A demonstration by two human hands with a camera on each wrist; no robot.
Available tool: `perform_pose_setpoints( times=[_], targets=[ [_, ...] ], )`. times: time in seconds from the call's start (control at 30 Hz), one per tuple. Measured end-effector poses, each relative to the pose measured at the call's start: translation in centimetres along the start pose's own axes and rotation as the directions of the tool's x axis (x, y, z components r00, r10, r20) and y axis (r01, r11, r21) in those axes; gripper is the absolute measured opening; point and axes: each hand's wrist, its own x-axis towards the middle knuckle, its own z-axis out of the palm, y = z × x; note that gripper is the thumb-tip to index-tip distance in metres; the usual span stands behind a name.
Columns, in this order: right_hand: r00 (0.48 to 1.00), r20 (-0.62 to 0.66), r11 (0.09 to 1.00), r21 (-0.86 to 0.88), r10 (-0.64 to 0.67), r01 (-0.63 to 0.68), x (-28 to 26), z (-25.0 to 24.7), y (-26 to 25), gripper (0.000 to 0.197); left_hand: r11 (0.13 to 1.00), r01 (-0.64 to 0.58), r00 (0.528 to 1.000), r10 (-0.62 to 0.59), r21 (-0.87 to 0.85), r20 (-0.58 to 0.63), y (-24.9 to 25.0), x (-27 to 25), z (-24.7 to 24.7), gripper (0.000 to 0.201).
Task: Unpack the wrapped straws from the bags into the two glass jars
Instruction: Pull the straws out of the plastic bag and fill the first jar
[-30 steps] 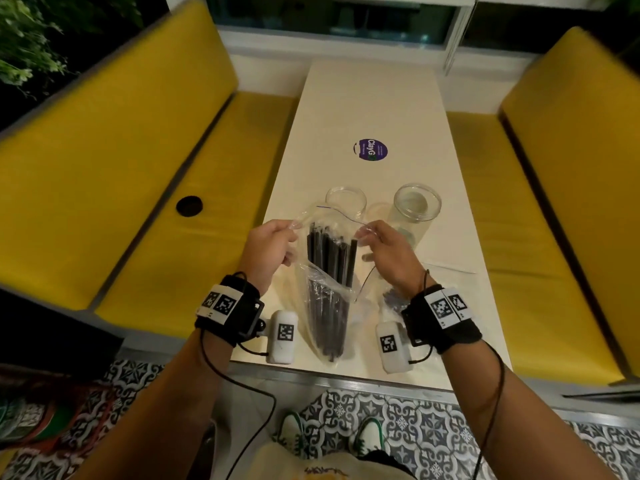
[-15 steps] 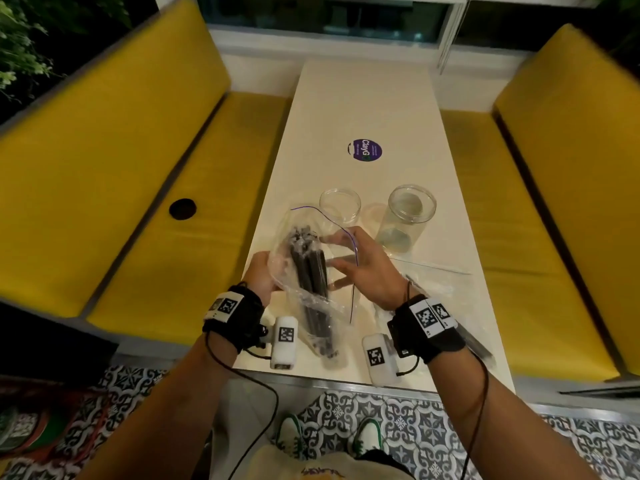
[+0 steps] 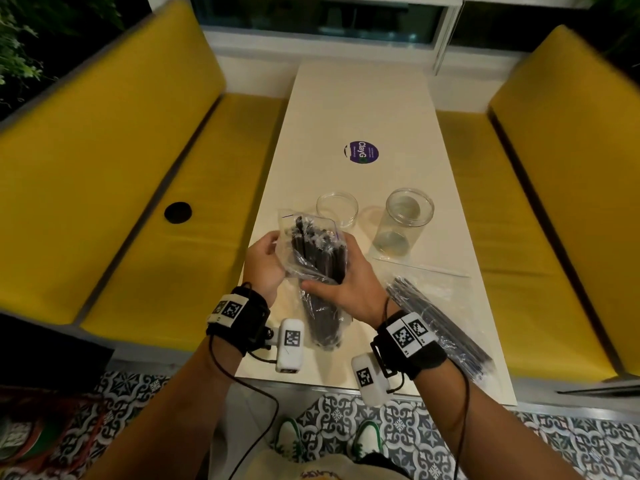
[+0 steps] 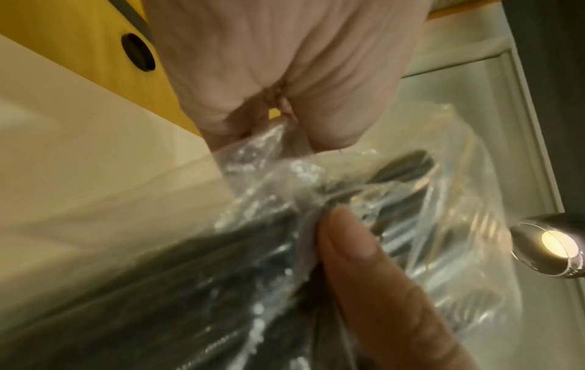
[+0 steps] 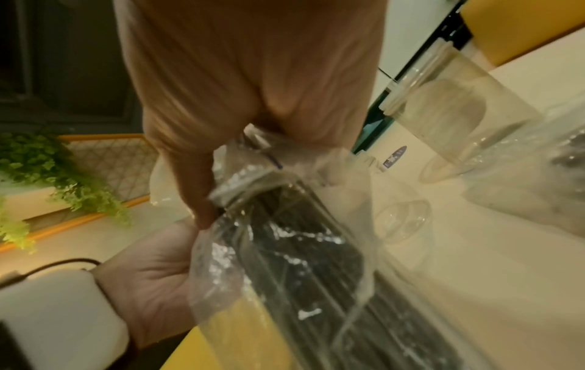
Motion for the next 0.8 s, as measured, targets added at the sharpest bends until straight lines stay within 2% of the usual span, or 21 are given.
perform_pose_setpoints(
  times=[0.07, 0.13, 0.2, 0.23, 0.3, 0.4, 0.5, 0.57, 0.67, 0.8],
  targets=[
    [1.000, -0.013, 0.999, 0.043, -0.008, 0.009, 0.1, 0.1, 0.3, 0.102, 0.997, 0.075, 0.997, -0.076, -0.022, -0.010, 0.1, 0.5, 0.0, 0.026],
    [1.000, -0.007, 0.997, 0.073, -0.010, 0.011, 0.3, 0.1, 0.8, 0.102, 0.978, 0.178, 0.982, -0.169, -0.106, 0.084, 0.6, 0.8, -0.1, 0.013],
    [1.000, 0.000, 0.997, 0.072, -0.008, 0.008, 0.5, -0.1, 1.0, 0.094, 0.950, 0.263, 0.955, -0.233, -0.167, 0.182, 1.1, 1.0, 0.0, 0.023],
    [1.000, 0.004, 0.997, 0.076, -0.008, 0.008, 0.5, -0.3, 0.9, 0.091, 0.951, 0.278, 0.951, -0.252, -0.136, 0.181, 1.4, 0.9, 0.1, 0.019],
    [1.000, 0.019, 0.995, 0.104, -0.011, 0.009, 0.5, -0.5, 0.7, 0.088, 0.959, 0.276, 0.958, -0.268, -0.068, 0.106, 1.0, 1.2, 0.3, 0.028],
    [0.999, 0.038, 0.994, 0.104, -0.034, 0.030, 0.4, -0.5, 0.2, 0.089, 0.965, 0.246, 0.969, -0.243, -0.093, 0.038, 0.1, 1.0, 0.4, 0.019],
    [0.998, -0.039, 0.990, 0.134, -0.049, 0.054, 0.3, -0.5, -0.3, 0.090, 0.971, 0.196, 0.974, -0.176, -0.138, 0.144, 0.3, 0.6, 0.5, 0.026],
    [0.988, -0.150, 0.975, 0.214, -0.023, 0.055, 0.4, -0.6, -0.5, 0.088, 0.993, 0.108, 0.963, -0.091, -0.056, 0.253, 1.1, -0.2, 0.6, 0.027],
    [0.975, -0.212, 0.945, 0.327, 0.060, 0.013, 0.8, -0.7, -0.8, 0.089, 0.994, -0.022, 0.960, -0.008, 0.105, 0.280, 2.1, -1.9, 0.8, 0.030],
    [0.973, -0.177, 0.905, 0.422, 0.150, -0.062, 1.6, -0.3, -0.8, 0.087, 0.974, 0.158, 0.914, -0.082, -0.162, 0.397, 3.0, -3.6, 1.4, 0.056]
  ],
)
